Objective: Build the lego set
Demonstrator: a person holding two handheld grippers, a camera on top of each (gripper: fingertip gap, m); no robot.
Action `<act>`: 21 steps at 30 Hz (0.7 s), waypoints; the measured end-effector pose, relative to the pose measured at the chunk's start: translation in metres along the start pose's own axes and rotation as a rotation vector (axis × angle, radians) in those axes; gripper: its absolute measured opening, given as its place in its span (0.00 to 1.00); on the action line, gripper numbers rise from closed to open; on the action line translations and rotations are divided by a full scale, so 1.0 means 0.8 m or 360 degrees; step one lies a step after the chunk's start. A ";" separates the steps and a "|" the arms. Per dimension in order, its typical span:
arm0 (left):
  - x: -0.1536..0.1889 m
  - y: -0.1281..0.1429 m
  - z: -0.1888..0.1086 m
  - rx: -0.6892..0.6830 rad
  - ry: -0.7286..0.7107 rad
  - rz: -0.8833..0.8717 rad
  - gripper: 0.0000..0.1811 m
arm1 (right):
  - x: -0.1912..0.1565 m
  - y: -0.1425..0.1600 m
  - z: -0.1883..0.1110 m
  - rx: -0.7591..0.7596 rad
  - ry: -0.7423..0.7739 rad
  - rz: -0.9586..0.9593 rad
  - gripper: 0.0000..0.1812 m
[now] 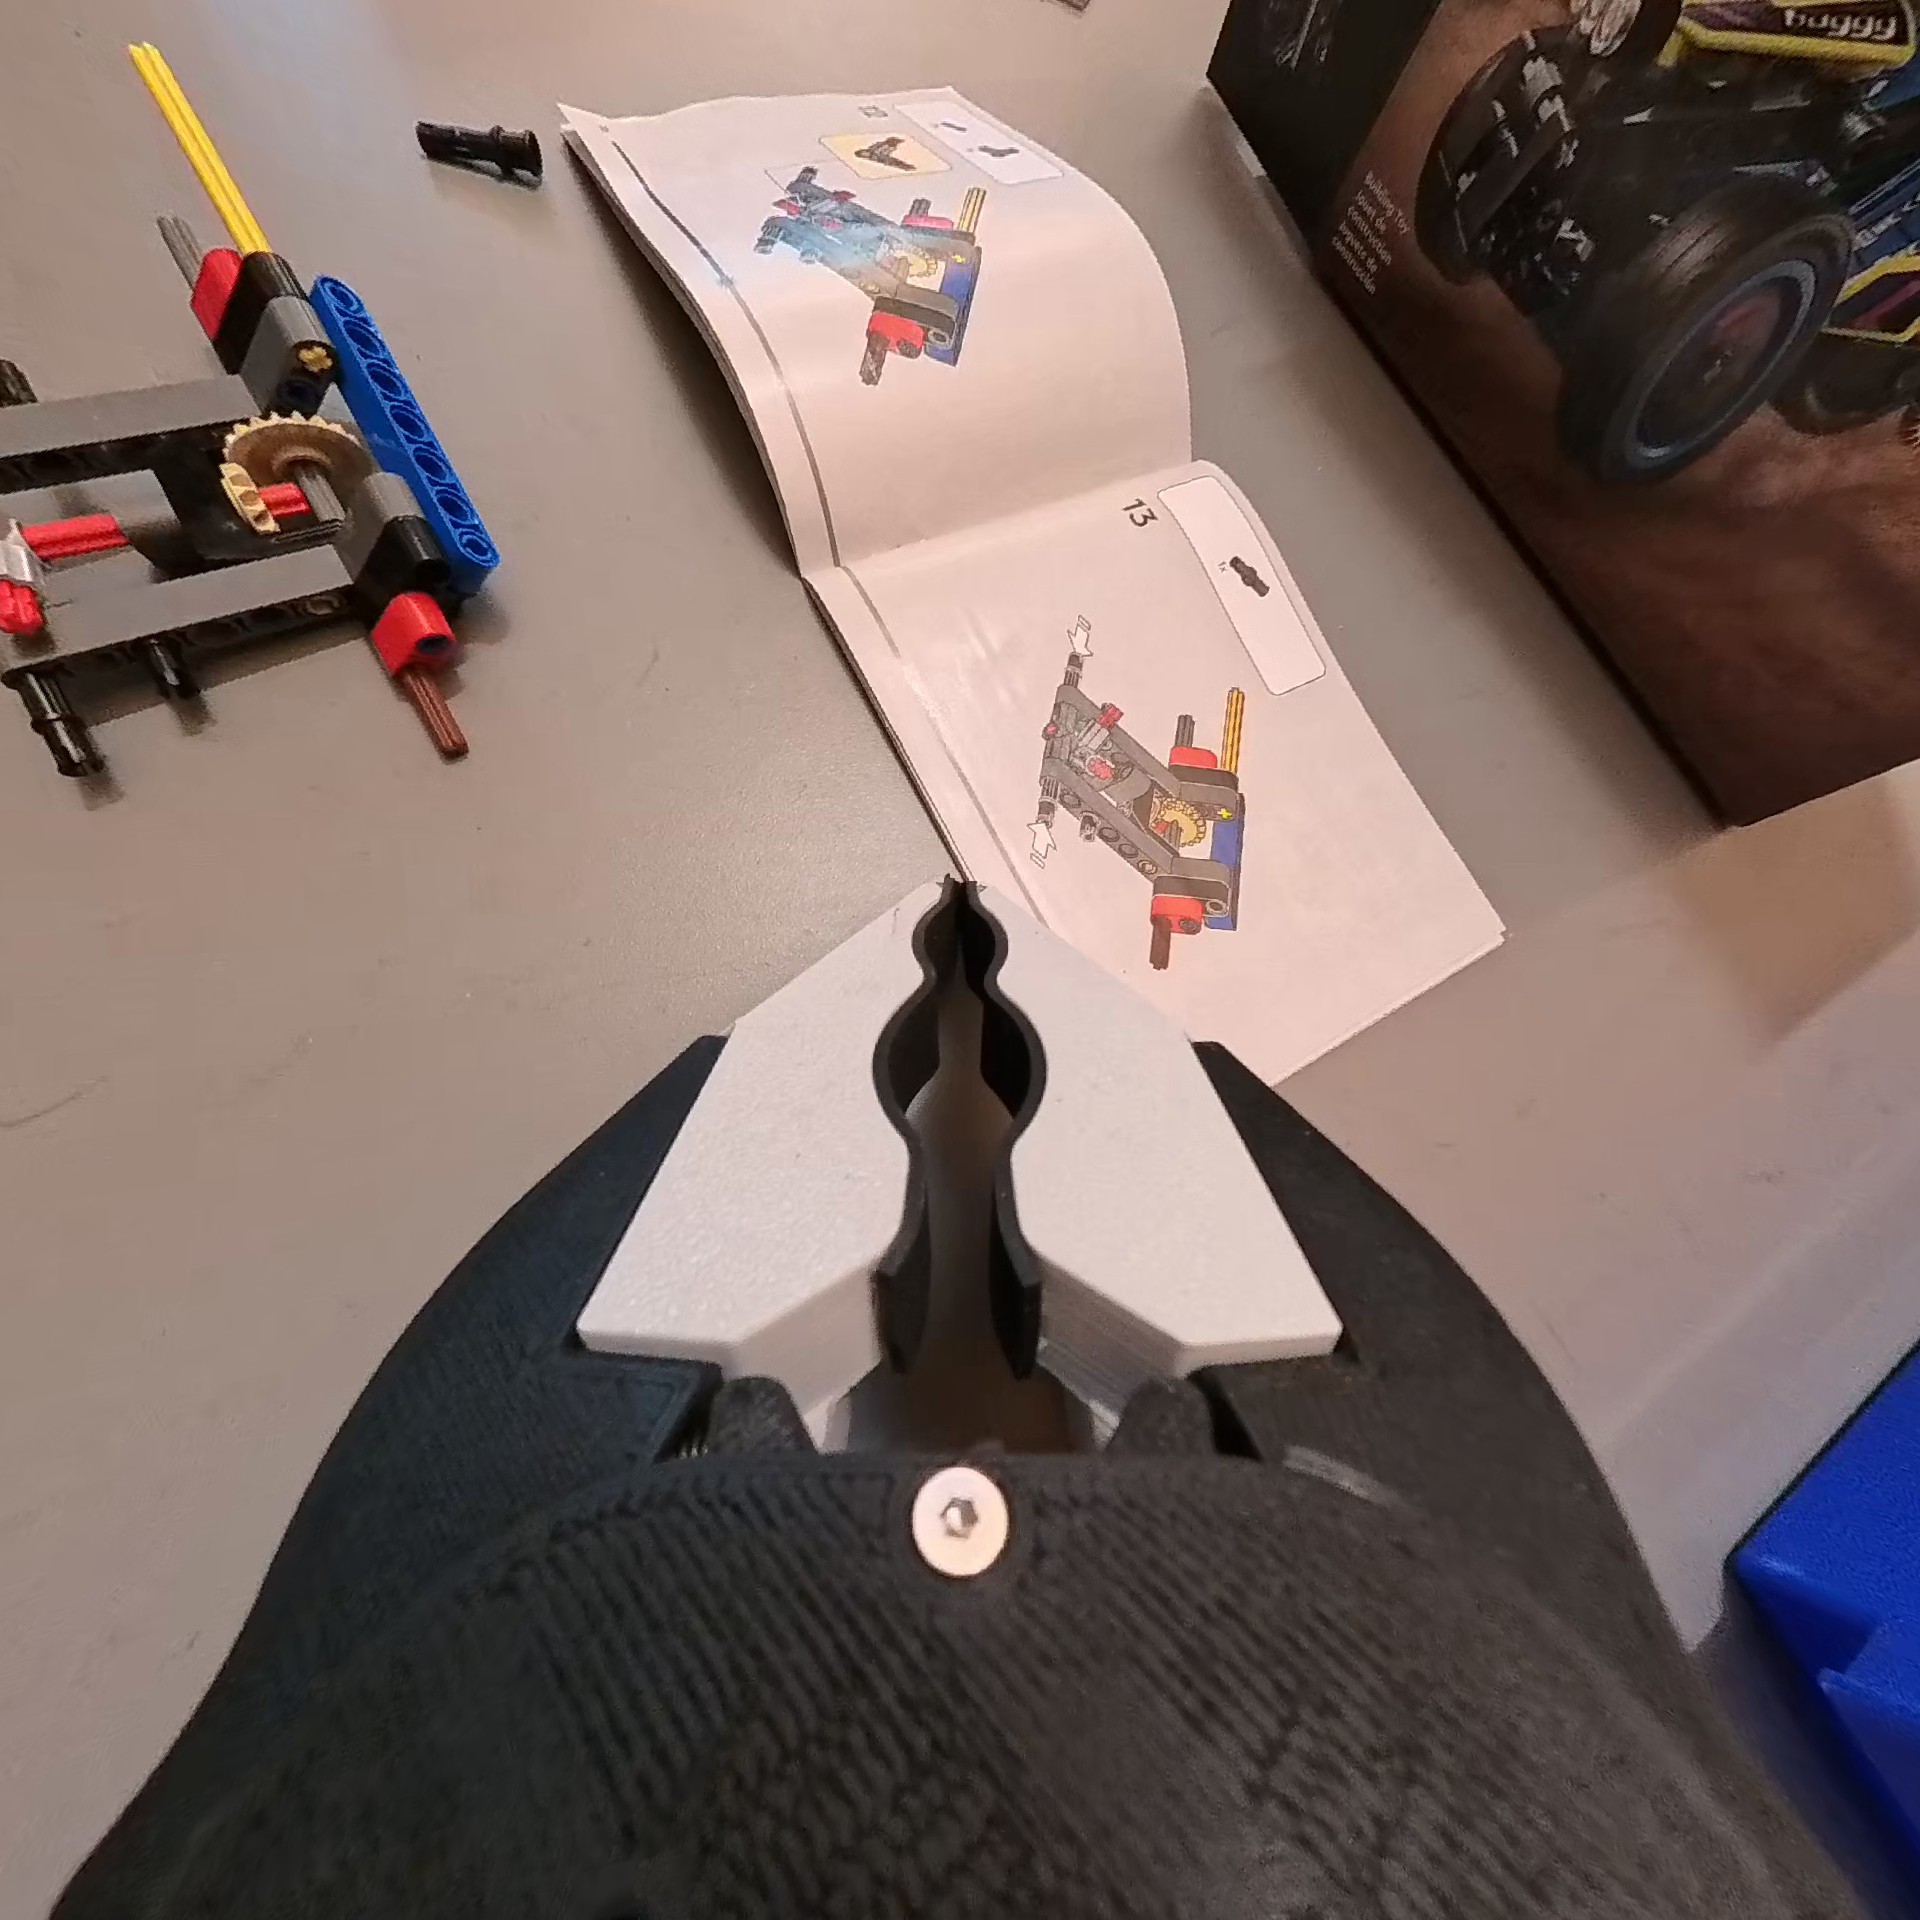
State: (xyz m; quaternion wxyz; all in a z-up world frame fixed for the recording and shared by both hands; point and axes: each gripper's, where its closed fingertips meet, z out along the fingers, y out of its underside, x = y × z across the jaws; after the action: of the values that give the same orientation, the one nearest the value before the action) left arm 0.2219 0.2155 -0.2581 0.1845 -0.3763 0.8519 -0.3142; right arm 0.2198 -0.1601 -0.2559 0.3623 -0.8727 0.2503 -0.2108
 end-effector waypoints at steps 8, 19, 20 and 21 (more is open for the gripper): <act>-0.044 0.009 -0.044 0.0073 -0.0195 -0.0096 0.04 | 0.000 0.000 0.000 0.0000 -0.0002 0.0002 0.00; -0.036 0.008 -0.058 0.0308 0.0151 -0.0404 0.11 | 0.000 0.000 0.000 0.0000 -0.0003 0.0003 0.00; -0.036 0.009 -0.060 0.0314 0.0153 -0.0388 0.12 | 0.000 0.000 0.000 0.0000 -0.0002 0.0003 0.00; -0.034 0.008 -0.063 0.0333 0.0174 -0.0374 0.13 | 0.000 0.000 0.000 0.0000 -0.0002 0.0003 0.00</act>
State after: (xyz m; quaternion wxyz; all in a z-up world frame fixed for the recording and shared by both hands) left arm 0.2084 0.2594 -0.2231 0.1380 -0.4343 0.7734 -0.4407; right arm 0.2199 -0.1603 -0.2560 0.3627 -0.8726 0.2508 -0.2099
